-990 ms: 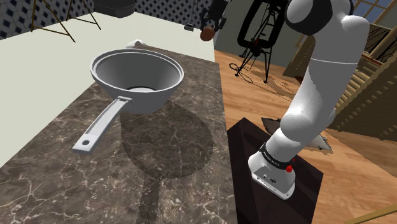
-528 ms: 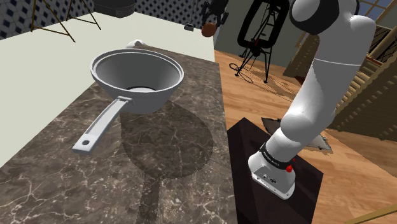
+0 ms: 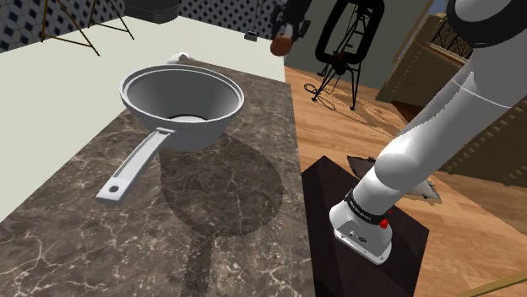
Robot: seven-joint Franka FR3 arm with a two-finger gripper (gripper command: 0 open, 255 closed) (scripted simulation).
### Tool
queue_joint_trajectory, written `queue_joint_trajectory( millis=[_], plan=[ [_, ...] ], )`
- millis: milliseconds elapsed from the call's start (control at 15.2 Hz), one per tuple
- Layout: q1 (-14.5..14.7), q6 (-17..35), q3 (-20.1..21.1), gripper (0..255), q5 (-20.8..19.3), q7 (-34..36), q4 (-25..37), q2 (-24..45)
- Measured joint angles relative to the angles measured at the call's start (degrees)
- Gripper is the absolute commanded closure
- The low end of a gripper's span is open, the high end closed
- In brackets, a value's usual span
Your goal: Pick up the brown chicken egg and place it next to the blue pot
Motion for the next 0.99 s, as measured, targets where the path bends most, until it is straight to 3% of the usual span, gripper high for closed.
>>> queue_joint_trajectory(
  millis=[462,792,990],
  plan=[
    [2.33,3.05,3.78,255,-0.77,5.9,-16.05,-14.14],
    [3.68,2.87,6.74,255,-0.2,10.1,-23.56,-22.54],
    [3.91,4.54,7.29,255,0.06,10.51,-26.54,-23.92]
  ],
)
